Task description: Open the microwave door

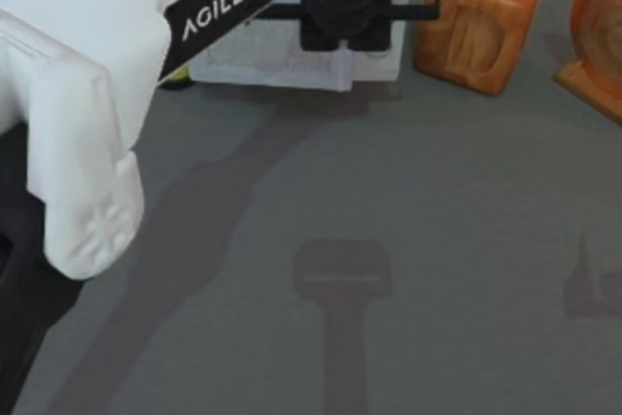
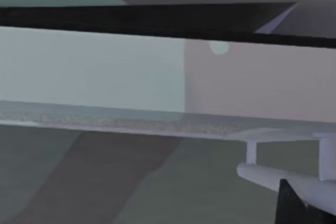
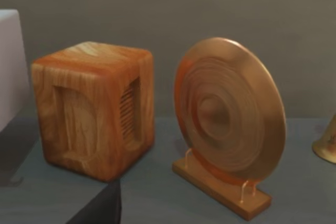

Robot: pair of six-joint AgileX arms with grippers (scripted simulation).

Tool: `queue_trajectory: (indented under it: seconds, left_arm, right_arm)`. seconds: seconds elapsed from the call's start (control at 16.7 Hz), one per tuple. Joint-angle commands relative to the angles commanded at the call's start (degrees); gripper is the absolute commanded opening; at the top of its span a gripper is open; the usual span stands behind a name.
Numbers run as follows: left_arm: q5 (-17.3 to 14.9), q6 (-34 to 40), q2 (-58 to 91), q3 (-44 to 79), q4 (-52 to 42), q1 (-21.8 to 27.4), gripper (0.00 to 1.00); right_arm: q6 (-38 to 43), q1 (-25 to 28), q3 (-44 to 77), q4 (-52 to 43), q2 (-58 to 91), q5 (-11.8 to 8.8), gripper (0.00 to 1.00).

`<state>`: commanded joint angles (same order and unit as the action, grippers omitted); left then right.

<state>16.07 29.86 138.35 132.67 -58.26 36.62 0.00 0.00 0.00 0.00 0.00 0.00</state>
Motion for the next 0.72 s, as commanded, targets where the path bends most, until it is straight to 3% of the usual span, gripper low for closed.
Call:
queue_trajectory:
  seconds: [0.72]
  left_arm:
    - [-0.8,-1.7,-2.6,-4.6,2.5,-0.1,0.00]
  right_arm:
    - [0.0,0.0,0.0,0.0,0.0,0.0,1.00]
